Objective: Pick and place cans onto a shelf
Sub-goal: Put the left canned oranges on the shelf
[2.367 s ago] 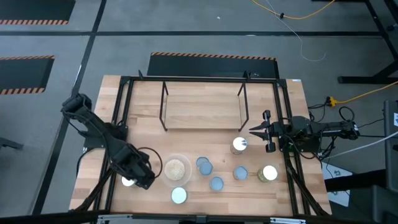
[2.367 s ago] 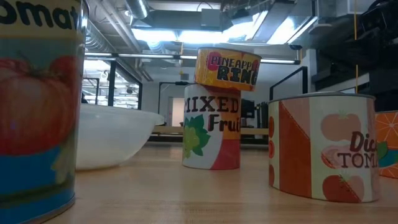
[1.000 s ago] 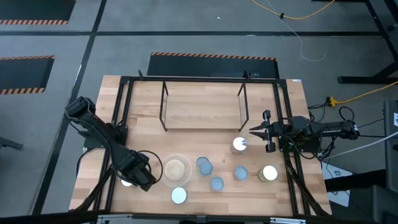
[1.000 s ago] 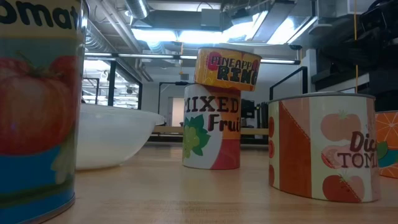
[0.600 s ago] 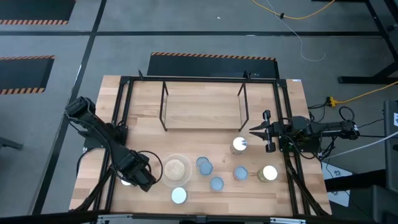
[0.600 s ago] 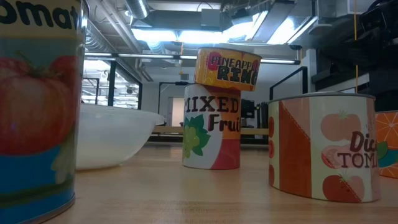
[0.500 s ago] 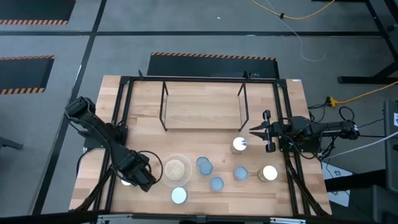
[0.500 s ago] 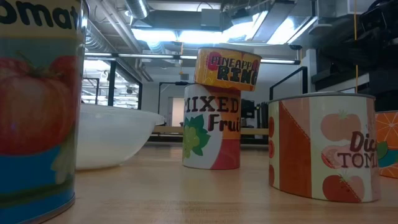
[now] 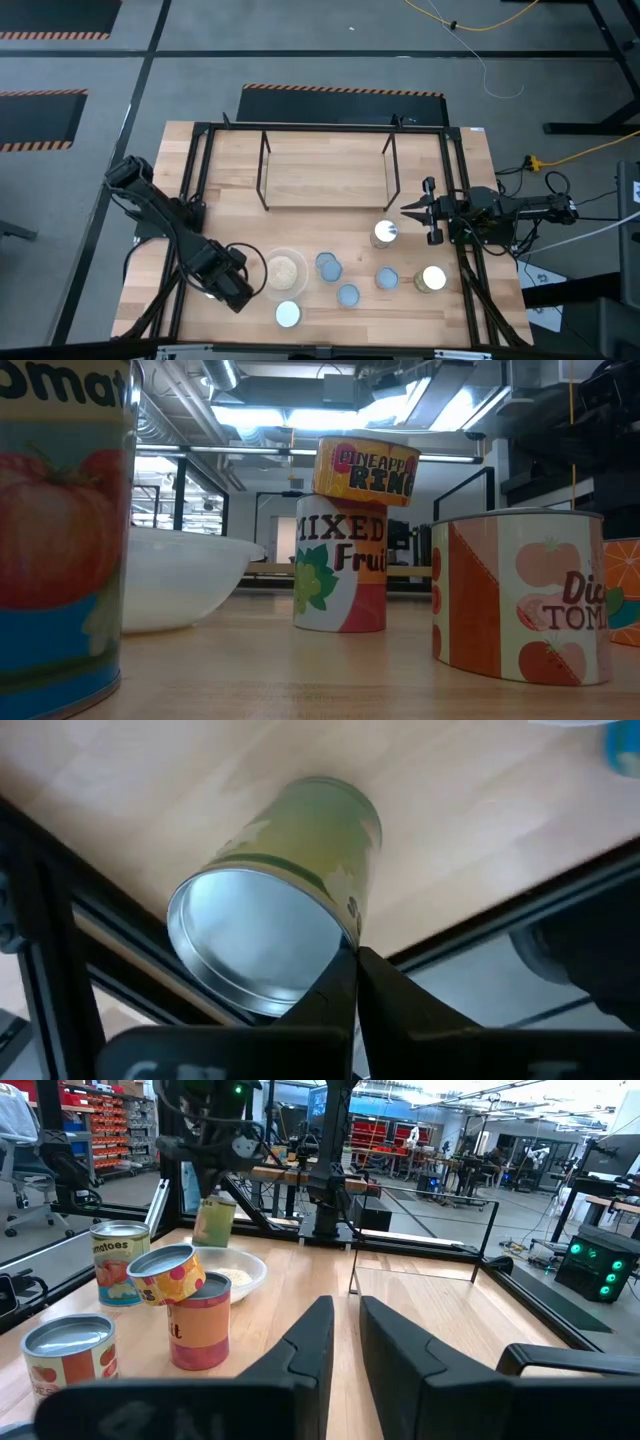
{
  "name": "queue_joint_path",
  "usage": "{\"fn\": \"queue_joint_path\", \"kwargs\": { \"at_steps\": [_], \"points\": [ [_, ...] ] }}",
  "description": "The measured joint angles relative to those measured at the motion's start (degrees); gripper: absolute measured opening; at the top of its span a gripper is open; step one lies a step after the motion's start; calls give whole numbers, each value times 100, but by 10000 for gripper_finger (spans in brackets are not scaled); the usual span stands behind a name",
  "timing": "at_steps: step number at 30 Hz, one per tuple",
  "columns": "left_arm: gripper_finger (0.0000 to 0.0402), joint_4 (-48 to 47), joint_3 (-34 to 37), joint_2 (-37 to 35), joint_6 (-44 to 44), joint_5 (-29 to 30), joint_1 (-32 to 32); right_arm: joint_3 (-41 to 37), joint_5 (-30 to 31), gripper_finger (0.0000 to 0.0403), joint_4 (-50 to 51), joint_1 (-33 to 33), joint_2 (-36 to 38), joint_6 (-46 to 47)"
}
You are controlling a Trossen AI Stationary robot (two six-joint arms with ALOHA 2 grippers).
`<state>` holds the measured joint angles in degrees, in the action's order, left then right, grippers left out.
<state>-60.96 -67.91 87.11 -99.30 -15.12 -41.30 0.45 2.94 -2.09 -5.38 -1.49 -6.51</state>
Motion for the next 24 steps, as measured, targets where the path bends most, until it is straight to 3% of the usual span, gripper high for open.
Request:
{"fn": "queue_joint_path", "kwargs": {
  "at_steps": [24],
  "points": [
    [0, -949, -1715, -7, 2581, 372, 1368, 0, 0, 59, 0, -1, 0, -1]
  ]
}}
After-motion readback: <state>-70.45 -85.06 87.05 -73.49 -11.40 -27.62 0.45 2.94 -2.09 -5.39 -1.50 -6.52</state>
